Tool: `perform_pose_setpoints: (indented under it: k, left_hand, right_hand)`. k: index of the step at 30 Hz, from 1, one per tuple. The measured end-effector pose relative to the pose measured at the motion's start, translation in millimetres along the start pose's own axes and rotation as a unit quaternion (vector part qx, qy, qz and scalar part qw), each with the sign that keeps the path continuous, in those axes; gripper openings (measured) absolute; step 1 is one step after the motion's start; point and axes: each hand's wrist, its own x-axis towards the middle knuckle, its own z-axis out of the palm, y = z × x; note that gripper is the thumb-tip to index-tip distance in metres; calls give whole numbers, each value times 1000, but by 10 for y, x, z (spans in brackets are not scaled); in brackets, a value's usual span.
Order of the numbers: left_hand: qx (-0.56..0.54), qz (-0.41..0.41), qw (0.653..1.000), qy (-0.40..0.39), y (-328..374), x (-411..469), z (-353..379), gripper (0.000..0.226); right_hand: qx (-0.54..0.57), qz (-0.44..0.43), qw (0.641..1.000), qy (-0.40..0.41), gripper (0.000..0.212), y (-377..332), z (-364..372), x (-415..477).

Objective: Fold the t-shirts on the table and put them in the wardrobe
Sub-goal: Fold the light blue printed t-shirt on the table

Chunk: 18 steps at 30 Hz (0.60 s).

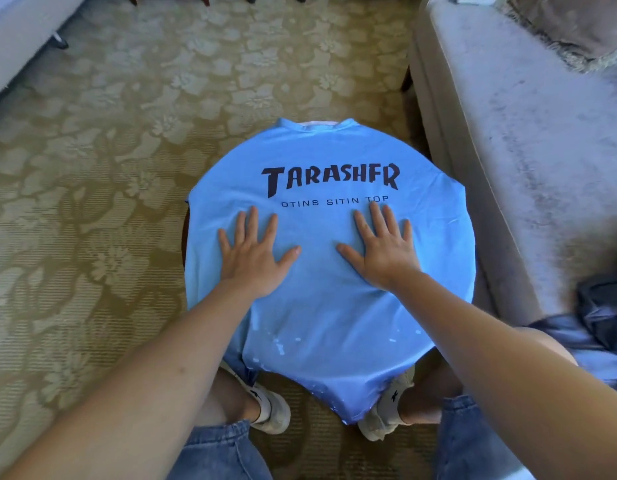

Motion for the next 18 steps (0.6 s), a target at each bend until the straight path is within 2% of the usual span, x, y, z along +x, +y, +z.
perform_pose_setpoints:
  k: [18]
  left_hand:
    - [14, 18, 997, -70, 173, -703, 116, 86]
  right_hand:
    - [2, 0, 999, -34, 92, 102, 126, -828]
